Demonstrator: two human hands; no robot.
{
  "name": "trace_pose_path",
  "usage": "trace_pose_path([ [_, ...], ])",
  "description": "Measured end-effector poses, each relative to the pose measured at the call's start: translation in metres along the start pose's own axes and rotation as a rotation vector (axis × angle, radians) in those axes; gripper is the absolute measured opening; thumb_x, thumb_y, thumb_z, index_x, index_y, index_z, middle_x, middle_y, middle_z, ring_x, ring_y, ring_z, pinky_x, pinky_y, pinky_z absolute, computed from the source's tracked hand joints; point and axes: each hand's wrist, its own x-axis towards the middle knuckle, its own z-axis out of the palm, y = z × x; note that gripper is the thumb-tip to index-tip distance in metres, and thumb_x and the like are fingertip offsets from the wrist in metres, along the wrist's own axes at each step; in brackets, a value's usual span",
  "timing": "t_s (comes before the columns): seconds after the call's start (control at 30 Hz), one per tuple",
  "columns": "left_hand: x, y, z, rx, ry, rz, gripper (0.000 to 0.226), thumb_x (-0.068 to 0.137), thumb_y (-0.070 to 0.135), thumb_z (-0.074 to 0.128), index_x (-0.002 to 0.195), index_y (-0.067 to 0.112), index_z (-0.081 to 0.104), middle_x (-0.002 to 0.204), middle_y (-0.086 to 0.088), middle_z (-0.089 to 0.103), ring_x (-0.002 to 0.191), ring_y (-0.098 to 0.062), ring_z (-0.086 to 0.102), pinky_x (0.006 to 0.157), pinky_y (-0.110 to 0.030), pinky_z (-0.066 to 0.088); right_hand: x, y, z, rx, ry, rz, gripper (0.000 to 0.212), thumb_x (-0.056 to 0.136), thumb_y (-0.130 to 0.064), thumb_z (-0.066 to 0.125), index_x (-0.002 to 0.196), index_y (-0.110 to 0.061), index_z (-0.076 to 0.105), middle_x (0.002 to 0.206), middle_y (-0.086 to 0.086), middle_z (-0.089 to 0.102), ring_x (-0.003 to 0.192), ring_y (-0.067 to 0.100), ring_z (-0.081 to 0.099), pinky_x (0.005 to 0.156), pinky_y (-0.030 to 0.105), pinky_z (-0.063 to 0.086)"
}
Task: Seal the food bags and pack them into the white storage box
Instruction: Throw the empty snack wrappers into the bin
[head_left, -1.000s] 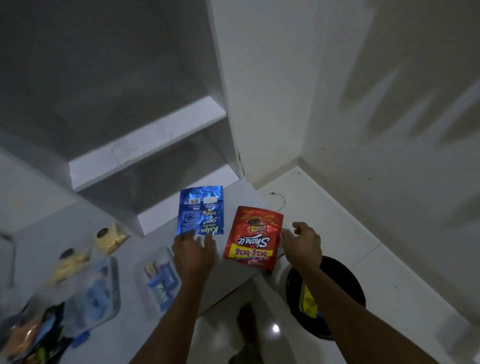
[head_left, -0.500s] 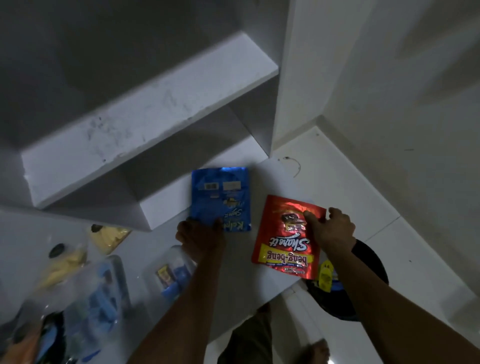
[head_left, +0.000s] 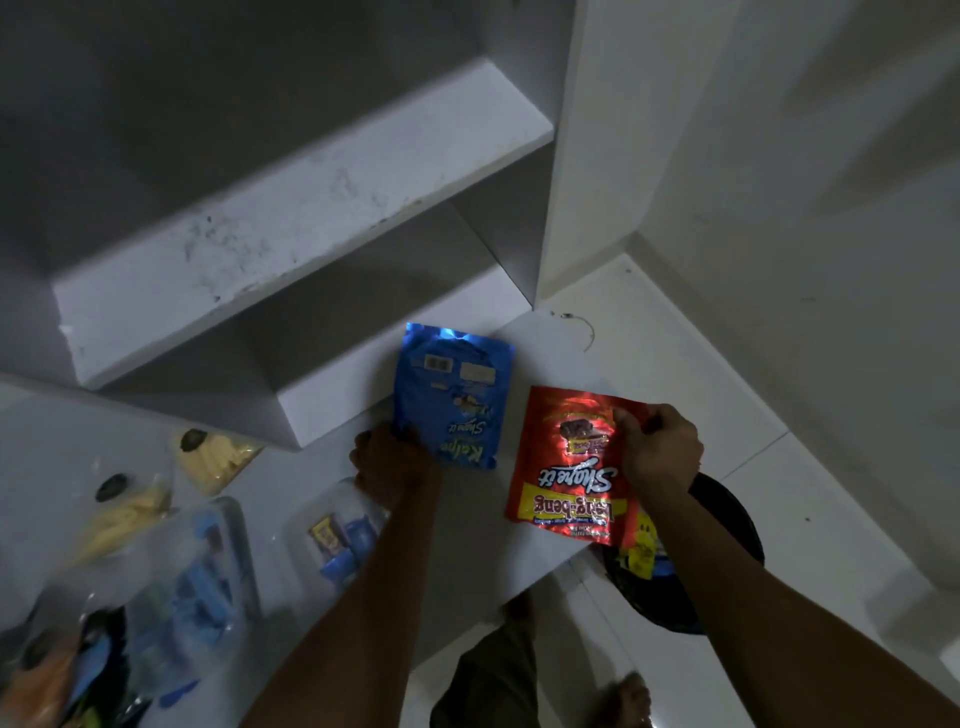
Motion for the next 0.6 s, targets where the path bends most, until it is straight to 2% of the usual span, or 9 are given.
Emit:
trace_pose_path([
  [0.13, -0.022, 0.007, -0.018, -0.114, 0.020, 0.046, 0.035, 0.098, 0.033, 0.050, 0.116, 0.005, 0.063, 0.115, -0.020, 0.062, 0.110, -0.039, 0.055, 0.094, -0.049, 0.044, -0.011, -0.003, -0.026, 0.121, -0.013, -0.015, 0.031, 0.086, -0.039, 0.072, 0.100, -0.011, 0.071, 0.093, 0.010, 0.073, 0.084, 0.029, 0.068, 0.080, 0.039, 0.055],
  [0.27, -0.065, 0.024, -0.041, -0.233, 0.082, 0.091, 0.031, 0.096, 0.033, 0.055, 0.108, 0.008, 0.070, 0.102, -0.018, 0.069, 0.096, -0.037, 0.064, 0.077, -0.037, 0.046, -0.022, -0.007, -0.071, 0.211, 0.011, -0.049, 0.032, 0.088, -0.039, 0.071, 0.101, -0.010, 0.073, 0.086, 0.007, 0.071, 0.077, 0.024, 0.066, 0.072, 0.031, 0.051],
  [0.4, -0.122, 0.039, -0.052, -0.469, 0.130, 0.206, 0.025, 0.090, 0.030, 0.065, 0.098, 0.008, 0.073, 0.089, -0.014, 0.073, 0.077, -0.029, 0.067, 0.071, -0.035, 0.053, -0.026, 0.004, -0.127, 0.273, 0.073, -0.081, 0.033, 0.087, -0.044, 0.069, 0.101, -0.014, 0.073, 0.089, 0.006, 0.073, 0.084, 0.025, 0.067, 0.073, 0.033, 0.051],
  [0.47, -0.158, 0.049, -0.054, -0.495, 0.149, 0.282, 0.021, 0.091, 0.027, 0.065, 0.098, 0.009, 0.074, 0.088, -0.011, 0.073, 0.073, -0.023, 0.066, 0.069, -0.032, 0.052, -0.028, 0.018, -0.164, 0.303, 0.112, -0.099, 0.033, 0.087, -0.045, 0.068, 0.100, -0.015, 0.073, 0.091, 0.005, 0.073, 0.085, 0.024, 0.068, 0.073, 0.032, 0.051],
  [0.6, -0.220, 0.069, -0.043, -0.480, 0.154, 0.404, 0.016, 0.089, 0.020, 0.065, 0.098, 0.013, 0.076, 0.089, -0.012, 0.074, 0.073, -0.029, 0.067, 0.069, -0.038, 0.057, -0.026, 0.056, -0.221, 0.330, 0.177, -0.128, 0.028, 0.089, -0.043, 0.066, 0.094, -0.017, 0.075, 0.089, 0.006, 0.074, 0.086, 0.027, 0.068, 0.073, 0.035, 0.053],
])
